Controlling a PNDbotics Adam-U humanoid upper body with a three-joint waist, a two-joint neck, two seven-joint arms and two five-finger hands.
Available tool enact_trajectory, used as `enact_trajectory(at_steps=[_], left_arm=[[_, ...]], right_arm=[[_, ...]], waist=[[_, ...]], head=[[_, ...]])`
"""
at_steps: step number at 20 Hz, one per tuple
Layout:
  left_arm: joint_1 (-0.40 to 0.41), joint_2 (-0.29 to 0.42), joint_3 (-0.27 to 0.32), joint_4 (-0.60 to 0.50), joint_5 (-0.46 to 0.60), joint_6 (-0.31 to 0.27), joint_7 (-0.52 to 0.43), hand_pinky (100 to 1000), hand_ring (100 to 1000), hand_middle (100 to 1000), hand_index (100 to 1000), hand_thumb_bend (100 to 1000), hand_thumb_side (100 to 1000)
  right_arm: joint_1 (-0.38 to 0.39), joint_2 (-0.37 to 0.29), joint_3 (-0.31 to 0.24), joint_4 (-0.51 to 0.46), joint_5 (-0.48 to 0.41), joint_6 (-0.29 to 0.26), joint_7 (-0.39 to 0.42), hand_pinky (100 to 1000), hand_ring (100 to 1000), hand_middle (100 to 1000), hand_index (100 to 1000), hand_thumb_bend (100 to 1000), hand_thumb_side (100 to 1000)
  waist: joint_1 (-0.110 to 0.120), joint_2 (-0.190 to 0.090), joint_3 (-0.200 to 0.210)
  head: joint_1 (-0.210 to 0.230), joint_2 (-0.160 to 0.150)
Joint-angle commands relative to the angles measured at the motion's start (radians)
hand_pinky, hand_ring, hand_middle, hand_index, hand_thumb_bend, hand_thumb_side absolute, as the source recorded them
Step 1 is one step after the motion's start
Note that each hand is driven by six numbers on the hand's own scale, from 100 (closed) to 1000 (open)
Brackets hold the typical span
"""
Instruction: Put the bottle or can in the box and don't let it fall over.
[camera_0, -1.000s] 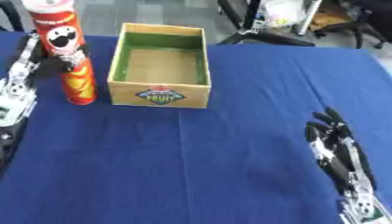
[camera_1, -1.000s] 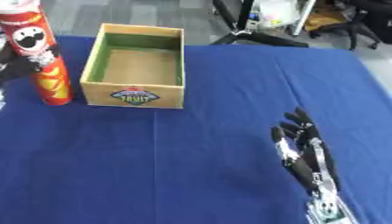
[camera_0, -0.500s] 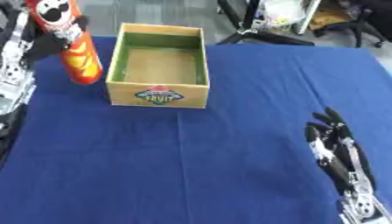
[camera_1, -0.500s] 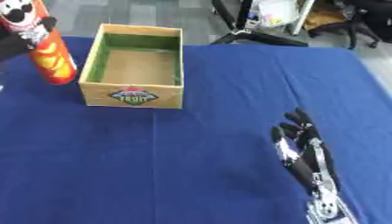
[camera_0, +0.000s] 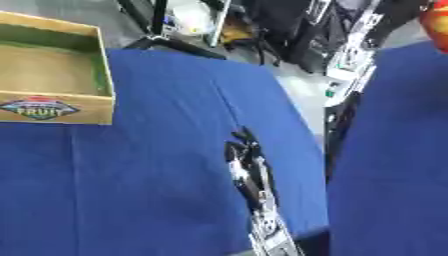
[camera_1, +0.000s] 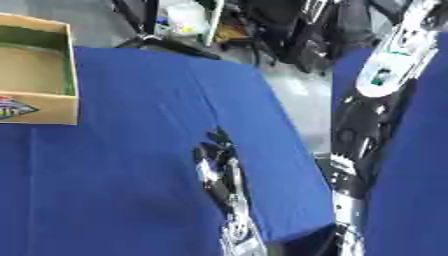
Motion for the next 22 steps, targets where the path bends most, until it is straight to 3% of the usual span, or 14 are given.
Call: enact_trajectory(at_steps=[1,5,13,17,20,22], left_arm=[[-0.037,-0.018,-0.011,0.040,-0.021,-0.010,0.007,321,327,287,680,100,100],[-0.045,-0.051,-0.018,0.110,-0.063,-0.025,0.048,321,327,288,684,100,100],[-0.037,-0.103,-0.024,0.207,-0.140,-0.071,0.236,336,337,295,689,100,100],[-0.014,-0.113,-0.037,0.237,-0.182,-0.069,0.242,389,374,328,711,100,100],[0.003,-0.114,-0.037,0.244,-0.205,-0.062,0.228,521,496,459,774,130,112],[0.014,-0.112,-0.039,0.239,-0.214,-0.058,0.212,610,595,571,839,267,214]], right_arm=[[-0.014,-0.009,0.002,-0.010,-0.008,-0.002,0.008,845,820,852,1000,339,536],[-0.017,-0.006,0.005,-0.011,-0.011,-0.001,0.011,846,821,852,1000,339,537],[-0.023,0.002,0.011,-0.010,-0.014,-0.003,0.019,846,821,852,1000,336,538],[-0.023,0.003,0.011,-0.009,-0.014,-0.003,0.020,846,821,852,1000,333,541],[-0.023,0.003,0.009,-0.008,-0.013,-0.004,0.018,847,821,852,1000,332,541],[-0.023,0.003,0.007,-0.007,-0.013,-0.005,0.017,847,821,852,1000,333,540]], waist=[[0.002,-0.021,-0.011],[0.002,-0.014,-0.032],[0.002,-0.006,-0.053],[0.003,-0.006,-0.053],[0.005,-0.006,-0.052],[0.006,-0.006,-0.050]], head=[[0.004,-0.002],[0.011,-0.005],[0.020,-0.006],[0.019,-0.007],[0.015,-0.008],[0.011,-0.008]])
